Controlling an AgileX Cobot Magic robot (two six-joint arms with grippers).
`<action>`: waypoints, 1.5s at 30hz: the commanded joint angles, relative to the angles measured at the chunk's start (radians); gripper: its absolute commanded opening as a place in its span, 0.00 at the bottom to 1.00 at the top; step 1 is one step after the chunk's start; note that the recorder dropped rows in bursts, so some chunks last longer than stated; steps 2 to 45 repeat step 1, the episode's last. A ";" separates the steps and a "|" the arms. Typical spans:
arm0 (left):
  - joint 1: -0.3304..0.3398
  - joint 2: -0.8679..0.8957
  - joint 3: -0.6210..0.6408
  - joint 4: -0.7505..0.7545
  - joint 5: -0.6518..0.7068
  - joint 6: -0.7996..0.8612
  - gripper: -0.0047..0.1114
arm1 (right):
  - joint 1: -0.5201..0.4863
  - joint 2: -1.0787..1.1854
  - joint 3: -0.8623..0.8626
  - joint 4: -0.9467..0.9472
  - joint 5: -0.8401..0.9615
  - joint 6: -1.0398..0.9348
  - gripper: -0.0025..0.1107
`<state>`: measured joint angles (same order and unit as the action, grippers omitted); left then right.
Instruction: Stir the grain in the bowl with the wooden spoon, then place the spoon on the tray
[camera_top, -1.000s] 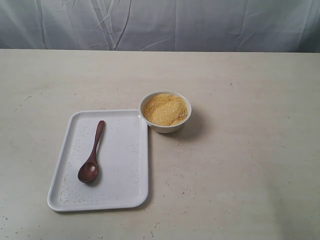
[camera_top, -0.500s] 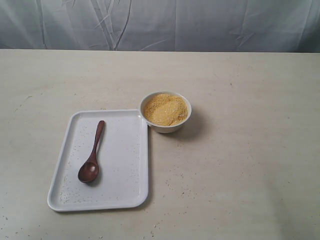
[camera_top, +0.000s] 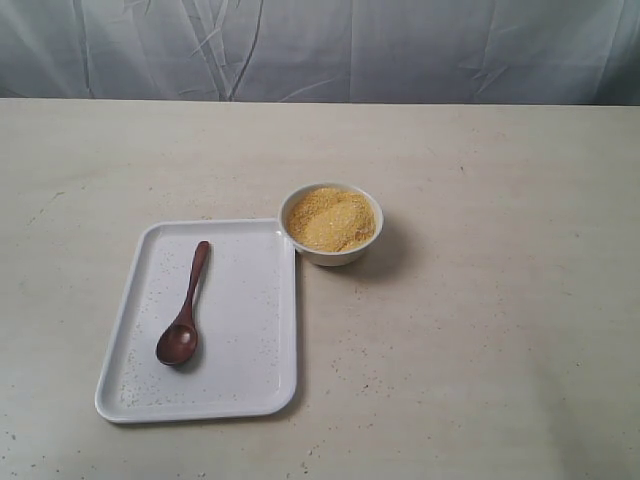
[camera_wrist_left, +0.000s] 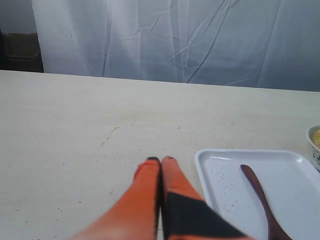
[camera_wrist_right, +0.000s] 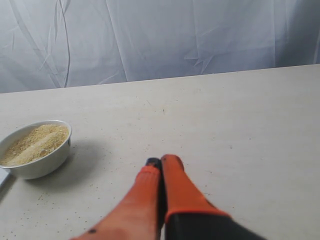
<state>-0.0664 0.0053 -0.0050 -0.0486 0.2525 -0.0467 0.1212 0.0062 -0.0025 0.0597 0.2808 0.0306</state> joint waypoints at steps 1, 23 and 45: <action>0.004 -0.005 0.005 0.006 -0.016 0.002 0.04 | 0.001 -0.006 0.003 0.000 -0.008 -0.005 0.02; 0.004 -0.005 0.005 0.006 -0.016 0.002 0.04 | 0.001 -0.006 0.003 0.000 -0.008 -0.005 0.02; 0.004 -0.005 0.005 0.006 -0.016 0.002 0.04 | 0.001 -0.006 0.003 0.000 -0.008 -0.005 0.02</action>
